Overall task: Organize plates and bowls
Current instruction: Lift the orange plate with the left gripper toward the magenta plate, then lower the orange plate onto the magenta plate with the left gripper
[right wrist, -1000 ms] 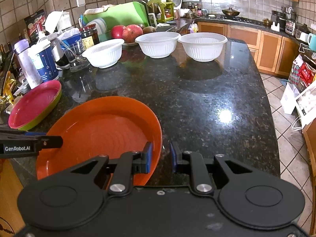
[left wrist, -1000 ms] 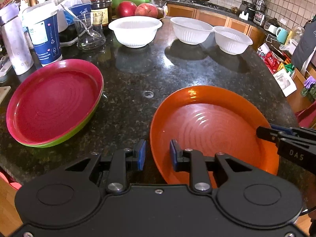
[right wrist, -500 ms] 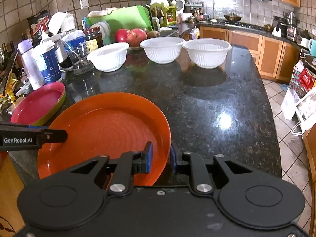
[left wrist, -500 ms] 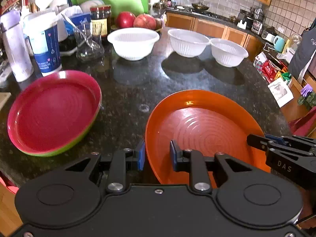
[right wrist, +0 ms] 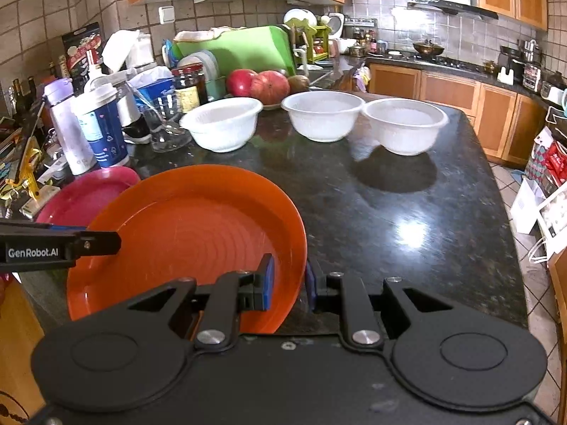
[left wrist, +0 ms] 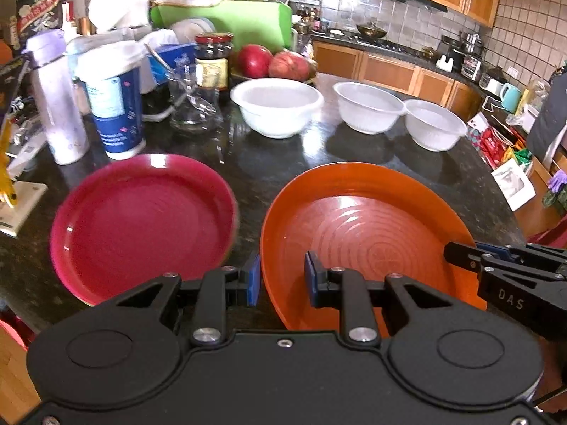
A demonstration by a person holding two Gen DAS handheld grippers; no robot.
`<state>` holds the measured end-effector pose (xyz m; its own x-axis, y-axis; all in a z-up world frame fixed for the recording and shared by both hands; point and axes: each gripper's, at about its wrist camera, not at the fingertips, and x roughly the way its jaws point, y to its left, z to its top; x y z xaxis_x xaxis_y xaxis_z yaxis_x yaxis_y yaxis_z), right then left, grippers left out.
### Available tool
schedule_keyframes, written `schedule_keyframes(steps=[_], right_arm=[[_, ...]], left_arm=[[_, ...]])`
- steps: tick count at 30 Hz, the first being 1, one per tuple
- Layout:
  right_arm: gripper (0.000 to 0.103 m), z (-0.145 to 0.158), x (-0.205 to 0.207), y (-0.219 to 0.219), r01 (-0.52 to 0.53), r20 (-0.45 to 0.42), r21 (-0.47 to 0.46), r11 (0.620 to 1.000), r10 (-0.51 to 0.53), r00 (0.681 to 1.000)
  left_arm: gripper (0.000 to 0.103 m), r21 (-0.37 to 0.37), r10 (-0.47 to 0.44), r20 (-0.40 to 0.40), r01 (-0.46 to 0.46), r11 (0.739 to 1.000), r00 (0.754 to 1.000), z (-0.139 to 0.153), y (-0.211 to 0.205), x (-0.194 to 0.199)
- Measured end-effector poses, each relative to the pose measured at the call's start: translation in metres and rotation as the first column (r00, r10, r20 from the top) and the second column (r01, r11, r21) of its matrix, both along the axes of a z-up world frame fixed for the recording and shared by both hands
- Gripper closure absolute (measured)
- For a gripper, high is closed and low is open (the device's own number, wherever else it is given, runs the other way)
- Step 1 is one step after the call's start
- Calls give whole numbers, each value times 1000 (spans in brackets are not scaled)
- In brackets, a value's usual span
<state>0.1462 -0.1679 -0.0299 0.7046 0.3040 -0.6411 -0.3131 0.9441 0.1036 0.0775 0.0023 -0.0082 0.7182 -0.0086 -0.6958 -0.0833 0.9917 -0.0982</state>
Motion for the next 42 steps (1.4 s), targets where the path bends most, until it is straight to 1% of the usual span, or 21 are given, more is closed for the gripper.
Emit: schedule_keyframes(steps=[12, 19, 24, 31, 42], right_arm=[[82, 17, 18, 81, -53, 26, 17, 998, 52, 998], [82, 21, 29, 134, -70, 31, 18, 997, 70, 997], [82, 17, 34, 165, -75, 19, 9, 997, 75, 997], [82, 10, 35, 190, -60, -3, -11, 998, 60, 998], [83, 3, 28, 204, 4, -22, -39, 999, -5, 1000]], left_arm=[[70, 29, 47, 20, -48, 998, 999, 12, 68, 0], [70, 48, 47, 25, -48, 998, 999, 16, 111, 4], [70, 52, 41, 19, -42, 998, 999, 12, 138, 7], [70, 56, 1, -4, -1, 998, 1000, 5, 164, 10], [70, 52, -87, -21, 88, 995, 996, -3, 180, 14]])
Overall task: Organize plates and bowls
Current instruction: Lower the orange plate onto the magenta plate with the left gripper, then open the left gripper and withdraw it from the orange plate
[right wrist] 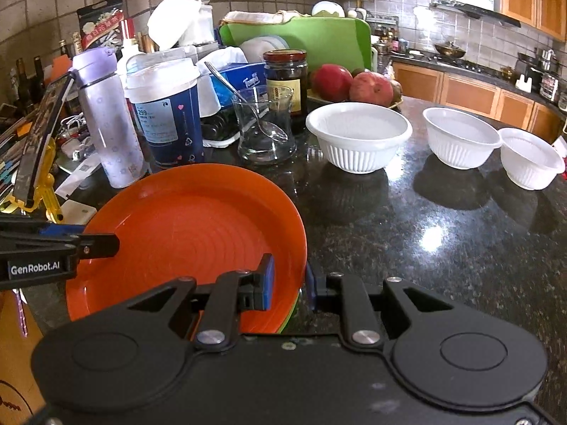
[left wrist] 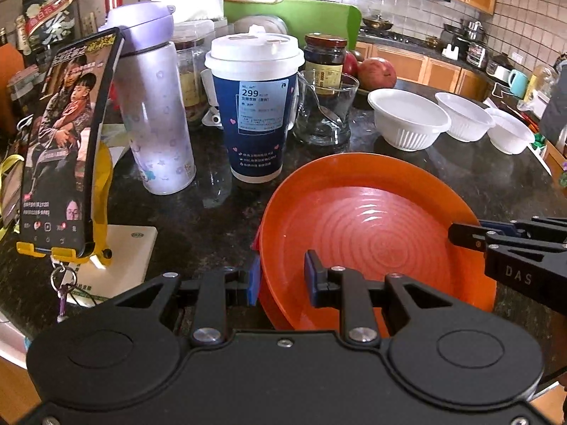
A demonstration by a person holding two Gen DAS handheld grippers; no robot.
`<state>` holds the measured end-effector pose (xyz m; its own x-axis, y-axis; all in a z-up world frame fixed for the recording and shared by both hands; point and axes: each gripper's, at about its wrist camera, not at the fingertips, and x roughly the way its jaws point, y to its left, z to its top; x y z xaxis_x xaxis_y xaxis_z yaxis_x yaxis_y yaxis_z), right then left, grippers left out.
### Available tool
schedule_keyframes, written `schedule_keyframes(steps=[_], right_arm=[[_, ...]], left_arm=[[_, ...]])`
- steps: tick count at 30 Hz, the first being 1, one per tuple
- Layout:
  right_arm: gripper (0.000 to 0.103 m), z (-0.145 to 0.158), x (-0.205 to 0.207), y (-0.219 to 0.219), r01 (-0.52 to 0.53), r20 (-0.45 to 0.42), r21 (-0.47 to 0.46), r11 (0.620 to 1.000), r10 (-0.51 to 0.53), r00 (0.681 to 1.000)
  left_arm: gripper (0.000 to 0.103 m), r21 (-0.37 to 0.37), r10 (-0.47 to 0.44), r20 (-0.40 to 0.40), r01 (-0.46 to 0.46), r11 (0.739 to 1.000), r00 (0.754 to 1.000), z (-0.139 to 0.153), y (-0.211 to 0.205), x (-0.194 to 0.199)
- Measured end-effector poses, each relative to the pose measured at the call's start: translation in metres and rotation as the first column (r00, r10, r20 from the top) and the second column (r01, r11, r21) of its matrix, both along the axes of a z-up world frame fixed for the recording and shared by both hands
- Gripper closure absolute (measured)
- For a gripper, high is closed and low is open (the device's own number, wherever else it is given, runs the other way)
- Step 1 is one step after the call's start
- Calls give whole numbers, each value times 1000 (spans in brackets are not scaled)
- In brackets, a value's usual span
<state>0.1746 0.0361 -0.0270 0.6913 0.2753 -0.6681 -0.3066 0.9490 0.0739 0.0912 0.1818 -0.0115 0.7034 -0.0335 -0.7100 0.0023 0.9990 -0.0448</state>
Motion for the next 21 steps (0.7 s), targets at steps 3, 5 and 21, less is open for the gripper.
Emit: schedule_keyframes(steps=[3, 5, 21], right_arm=[[82, 0, -1, 2, 15, 2, -7, 1000, -15, 1000], [82, 0, -1, 3, 20, 3, -13, 1000, -20, 1000], [80, 4, -4, 7, 24, 29, -10, 1000, -23, 999]], left_arm=[[70, 10, -16, 1, 16, 1000, 1000, -3, 0, 2], [70, 15, -20, 3, 20, 1000, 1000, -5, 1, 4], [69, -32, -32, 27, 33, 999, 999, 0, 7, 0]])
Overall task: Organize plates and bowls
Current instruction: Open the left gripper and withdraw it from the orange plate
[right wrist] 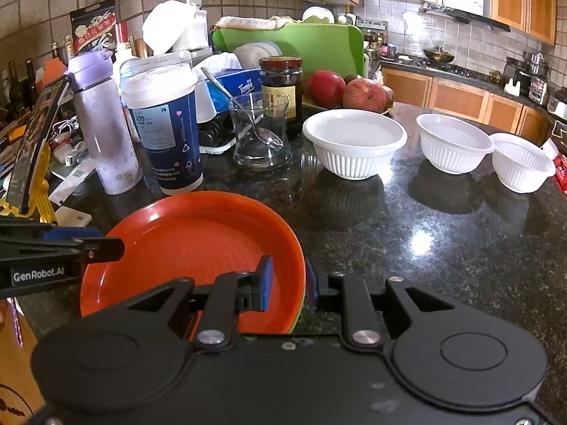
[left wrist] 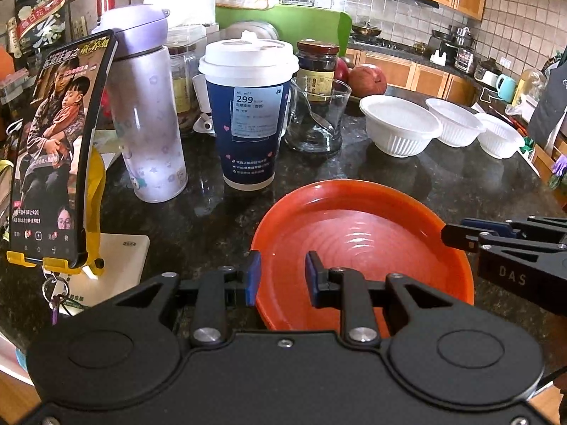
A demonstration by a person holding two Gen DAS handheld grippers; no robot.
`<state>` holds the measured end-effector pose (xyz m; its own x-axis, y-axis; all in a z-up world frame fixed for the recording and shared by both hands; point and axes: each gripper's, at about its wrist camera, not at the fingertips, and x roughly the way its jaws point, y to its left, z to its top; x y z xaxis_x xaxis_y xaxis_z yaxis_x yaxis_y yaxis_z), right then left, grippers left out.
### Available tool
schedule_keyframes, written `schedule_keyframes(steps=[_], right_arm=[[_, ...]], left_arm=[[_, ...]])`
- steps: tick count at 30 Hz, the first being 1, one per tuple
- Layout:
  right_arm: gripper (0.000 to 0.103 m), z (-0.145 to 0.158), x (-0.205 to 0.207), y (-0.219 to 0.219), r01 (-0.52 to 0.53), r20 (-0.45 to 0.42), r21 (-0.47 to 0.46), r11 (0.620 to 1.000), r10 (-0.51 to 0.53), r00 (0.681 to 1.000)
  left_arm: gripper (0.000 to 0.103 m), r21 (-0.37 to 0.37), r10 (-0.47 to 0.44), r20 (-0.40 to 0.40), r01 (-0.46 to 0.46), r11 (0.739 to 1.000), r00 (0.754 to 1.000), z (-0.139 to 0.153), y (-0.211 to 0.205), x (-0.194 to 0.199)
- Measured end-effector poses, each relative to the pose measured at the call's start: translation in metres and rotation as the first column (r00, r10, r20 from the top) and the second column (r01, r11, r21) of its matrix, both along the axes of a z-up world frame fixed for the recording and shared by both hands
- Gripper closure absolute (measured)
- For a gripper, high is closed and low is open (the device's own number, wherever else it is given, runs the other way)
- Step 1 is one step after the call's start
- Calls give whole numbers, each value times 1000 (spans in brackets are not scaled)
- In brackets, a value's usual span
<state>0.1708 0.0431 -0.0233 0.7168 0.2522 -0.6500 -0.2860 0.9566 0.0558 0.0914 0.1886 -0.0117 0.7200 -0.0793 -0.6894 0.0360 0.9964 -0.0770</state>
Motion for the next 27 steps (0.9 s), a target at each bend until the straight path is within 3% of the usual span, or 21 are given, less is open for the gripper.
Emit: schedule_keyframes(steps=[27], right_arm=[[80, 9, -13, -4, 25, 35, 58, 998, -27, 999]], left_arm=[[68, -42, -13, 33, 14, 999, 999, 13, -4, 0]])
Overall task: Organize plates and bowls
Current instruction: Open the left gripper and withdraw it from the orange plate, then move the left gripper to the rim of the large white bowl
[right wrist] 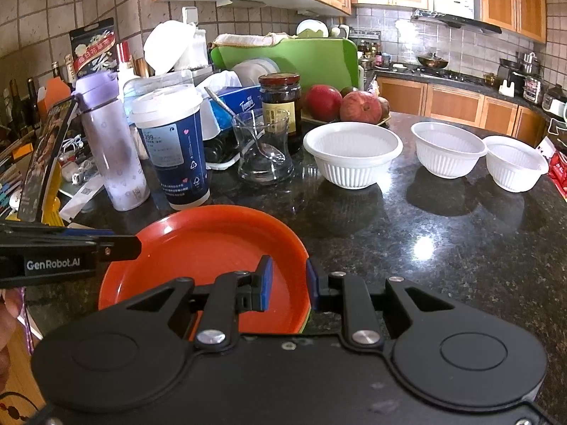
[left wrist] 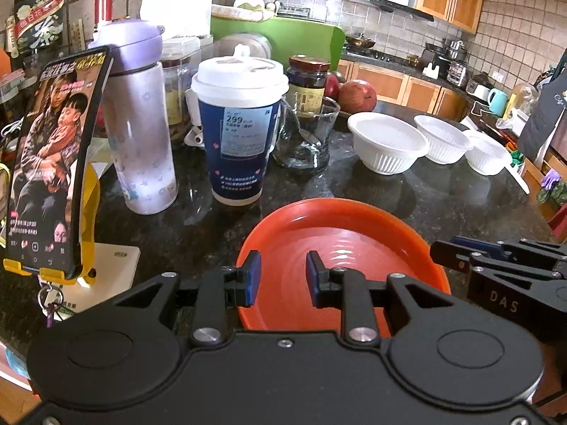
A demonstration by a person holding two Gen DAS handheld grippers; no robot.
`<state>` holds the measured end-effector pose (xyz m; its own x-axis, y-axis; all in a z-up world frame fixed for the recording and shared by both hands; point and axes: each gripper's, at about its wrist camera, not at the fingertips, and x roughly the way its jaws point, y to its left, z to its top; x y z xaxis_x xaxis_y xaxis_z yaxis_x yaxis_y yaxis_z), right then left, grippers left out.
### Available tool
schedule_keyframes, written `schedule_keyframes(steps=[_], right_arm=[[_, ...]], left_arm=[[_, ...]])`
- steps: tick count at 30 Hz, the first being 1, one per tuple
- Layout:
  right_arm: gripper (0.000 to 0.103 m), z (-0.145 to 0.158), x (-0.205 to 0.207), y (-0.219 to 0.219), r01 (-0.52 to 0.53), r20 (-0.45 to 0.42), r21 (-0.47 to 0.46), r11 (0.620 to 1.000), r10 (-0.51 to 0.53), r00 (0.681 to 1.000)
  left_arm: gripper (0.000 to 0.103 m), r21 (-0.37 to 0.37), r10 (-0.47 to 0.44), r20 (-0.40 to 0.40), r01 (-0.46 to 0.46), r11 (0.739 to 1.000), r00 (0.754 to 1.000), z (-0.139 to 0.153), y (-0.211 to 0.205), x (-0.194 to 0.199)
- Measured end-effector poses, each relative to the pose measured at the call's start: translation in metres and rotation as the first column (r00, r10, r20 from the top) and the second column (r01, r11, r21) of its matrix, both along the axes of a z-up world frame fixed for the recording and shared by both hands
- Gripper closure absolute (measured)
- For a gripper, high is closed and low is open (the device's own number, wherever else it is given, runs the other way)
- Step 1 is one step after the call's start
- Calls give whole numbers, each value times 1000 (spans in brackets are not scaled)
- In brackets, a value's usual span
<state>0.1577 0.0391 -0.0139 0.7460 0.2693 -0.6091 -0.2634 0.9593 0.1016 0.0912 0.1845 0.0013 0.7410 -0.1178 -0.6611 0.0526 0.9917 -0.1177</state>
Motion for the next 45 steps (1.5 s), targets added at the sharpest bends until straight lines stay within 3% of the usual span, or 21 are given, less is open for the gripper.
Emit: schedule_keyframes(steps=[16, 32, 45], right_arm=[[80, 3, 1, -37, 90, 4, 22, 996, -91, 996], [79, 8, 4, -123, 173, 7, 20, 985, -173, 985], [79, 25, 33, -178, 148, 24, 26, 989, -149, 989]], left_arm=[[68, 22, -72, 36, 71, 997, 997, 8, -32, 11], [68, 40, -122, 54, 120, 992, 991, 18, -105, 30], [67, 69, -92, 60, 88, 994, 994, 32, -146, 57]])
